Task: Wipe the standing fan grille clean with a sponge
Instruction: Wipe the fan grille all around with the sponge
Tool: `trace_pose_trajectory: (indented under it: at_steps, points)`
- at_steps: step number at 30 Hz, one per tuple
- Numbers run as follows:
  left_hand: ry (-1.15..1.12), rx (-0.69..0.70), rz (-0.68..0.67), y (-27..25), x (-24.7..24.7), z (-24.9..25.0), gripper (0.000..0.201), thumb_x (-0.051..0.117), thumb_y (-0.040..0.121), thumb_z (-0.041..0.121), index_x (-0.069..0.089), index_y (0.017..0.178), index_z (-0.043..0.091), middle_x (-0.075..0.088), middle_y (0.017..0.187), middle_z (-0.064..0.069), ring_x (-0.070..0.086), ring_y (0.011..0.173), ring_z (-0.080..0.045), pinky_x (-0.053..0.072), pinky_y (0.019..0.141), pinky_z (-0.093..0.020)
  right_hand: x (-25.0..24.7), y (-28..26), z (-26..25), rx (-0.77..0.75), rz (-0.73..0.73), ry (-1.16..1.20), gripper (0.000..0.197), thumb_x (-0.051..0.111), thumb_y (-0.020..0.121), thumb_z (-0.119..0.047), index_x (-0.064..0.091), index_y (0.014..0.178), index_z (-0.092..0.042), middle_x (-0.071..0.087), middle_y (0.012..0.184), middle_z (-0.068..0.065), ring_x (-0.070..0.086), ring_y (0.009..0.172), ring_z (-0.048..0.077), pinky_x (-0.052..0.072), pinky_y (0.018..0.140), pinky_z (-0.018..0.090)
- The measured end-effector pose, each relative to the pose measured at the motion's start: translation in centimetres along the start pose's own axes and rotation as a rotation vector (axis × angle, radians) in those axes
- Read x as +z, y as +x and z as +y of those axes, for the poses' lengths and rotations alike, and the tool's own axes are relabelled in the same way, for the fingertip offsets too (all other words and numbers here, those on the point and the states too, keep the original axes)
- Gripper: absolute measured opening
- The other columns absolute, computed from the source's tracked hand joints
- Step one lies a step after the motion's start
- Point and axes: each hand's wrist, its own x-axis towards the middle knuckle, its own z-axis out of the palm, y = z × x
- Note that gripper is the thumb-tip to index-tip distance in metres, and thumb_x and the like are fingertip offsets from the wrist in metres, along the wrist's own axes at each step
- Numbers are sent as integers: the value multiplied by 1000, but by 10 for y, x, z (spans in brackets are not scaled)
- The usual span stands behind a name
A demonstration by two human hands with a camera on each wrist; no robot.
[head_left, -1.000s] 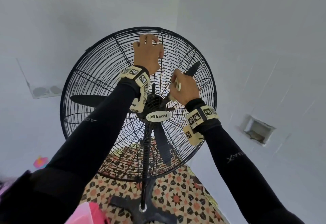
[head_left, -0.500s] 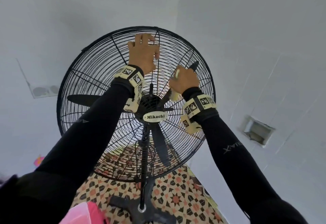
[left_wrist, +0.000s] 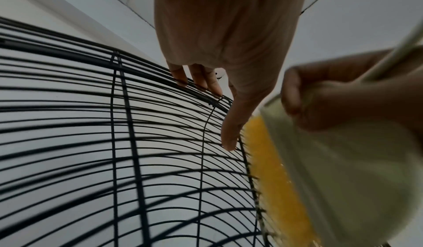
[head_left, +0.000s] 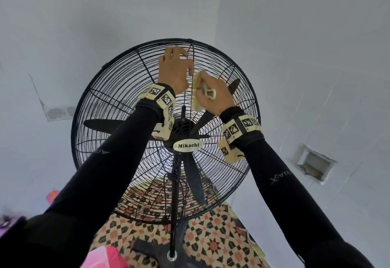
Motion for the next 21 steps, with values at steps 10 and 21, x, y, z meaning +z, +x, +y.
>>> trace_pose_trajectory:
  at_steps: [10, 21]
  points:
    - [33, -40, 21, 3, 5, 1, 53, 84, 67, 4, 59, 111, 21, 44, 143, -4, 34, 136, -33, 30, 103, -43, -11, -2, 10, 47, -12, 142, 11, 60, 90, -14, 52, 94, -20, 67, 80, 5, 64, 66, 26, 56, 55, 39]
    - [105, -69, 4, 8, 4, 6, 72, 83, 67, 9, 44, 127, 16, 45, 135, -7, 39, 127, -32, 39, 97, -46, -22, 24, 5, 118, 55, 82, 7, 60, 89, -15, 58, 96, -15, 64, 79, 0, 58, 66, 13, 48, 57, 30]
